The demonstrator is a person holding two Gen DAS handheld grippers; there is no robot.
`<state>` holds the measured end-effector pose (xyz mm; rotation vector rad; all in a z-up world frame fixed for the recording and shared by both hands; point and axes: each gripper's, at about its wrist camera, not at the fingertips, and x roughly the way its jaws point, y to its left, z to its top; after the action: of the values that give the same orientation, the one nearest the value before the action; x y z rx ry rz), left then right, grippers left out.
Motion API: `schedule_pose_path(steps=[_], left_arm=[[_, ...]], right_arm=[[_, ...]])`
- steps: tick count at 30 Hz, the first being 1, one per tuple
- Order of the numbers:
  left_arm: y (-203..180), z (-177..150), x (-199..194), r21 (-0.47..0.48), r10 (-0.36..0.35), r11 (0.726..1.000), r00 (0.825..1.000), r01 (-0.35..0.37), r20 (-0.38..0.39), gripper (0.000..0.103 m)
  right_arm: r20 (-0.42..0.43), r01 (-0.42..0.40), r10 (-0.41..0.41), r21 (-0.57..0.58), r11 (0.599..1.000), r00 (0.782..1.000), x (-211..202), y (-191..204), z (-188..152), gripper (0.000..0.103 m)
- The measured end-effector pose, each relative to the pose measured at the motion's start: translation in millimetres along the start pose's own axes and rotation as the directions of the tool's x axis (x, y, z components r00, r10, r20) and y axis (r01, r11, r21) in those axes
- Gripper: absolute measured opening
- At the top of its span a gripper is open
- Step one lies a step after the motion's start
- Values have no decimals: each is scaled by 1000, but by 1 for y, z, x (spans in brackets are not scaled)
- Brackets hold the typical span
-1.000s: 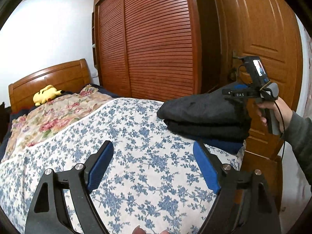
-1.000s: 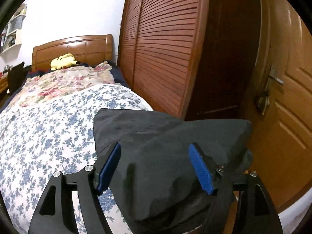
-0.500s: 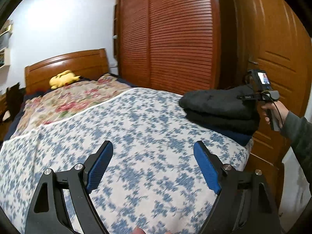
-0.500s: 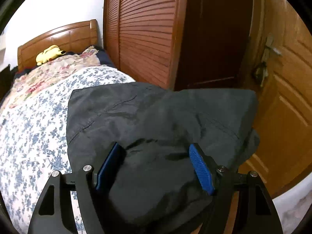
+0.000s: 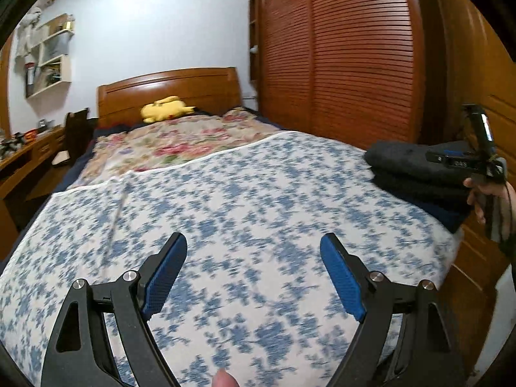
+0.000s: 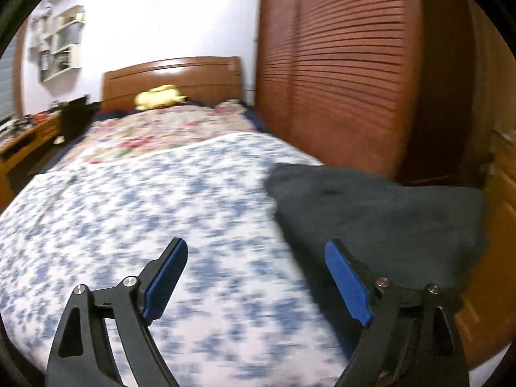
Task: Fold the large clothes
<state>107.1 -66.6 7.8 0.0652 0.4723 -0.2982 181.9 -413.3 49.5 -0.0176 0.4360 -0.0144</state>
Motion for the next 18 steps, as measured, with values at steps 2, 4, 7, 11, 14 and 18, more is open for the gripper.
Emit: schedule_pose_path(steps=[2, 4, 7, 11, 14, 18], left_arm=[[6, -9, 2, -13, 15, 1000, 1000, -15, -6, 85], [11, -18, 3, -24, 30, 999, 999, -30, -10, 85], [18, -30, 3, -41, 67, 997, 997, -68, -26, 85], [32, -42, -7, -98, 86, 991, 996, -88, -21, 85], [46, -50, -19, -140, 107, 984, 994, -110, -29, 85], [58, -56, -35, -166, 136, 976, 990, -138, -23, 85]], right_arm=[[17, -47, 47, -11, 999, 999, 0, 26, -8, 90], [43, -78, 79, -33, 996, 996, -2, 56, -19, 90], [41, -152, 155, -55, 987, 987, -4, 95, -38, 90], [27, -249, 252, -85, 965, 967, -6, 141, -60, 90], [8, -320, 322, -101, 942, 947, -15, 173, -73, 90], [0, -382, 384, -112, 917, 923, -37, 202, -86, 90]])
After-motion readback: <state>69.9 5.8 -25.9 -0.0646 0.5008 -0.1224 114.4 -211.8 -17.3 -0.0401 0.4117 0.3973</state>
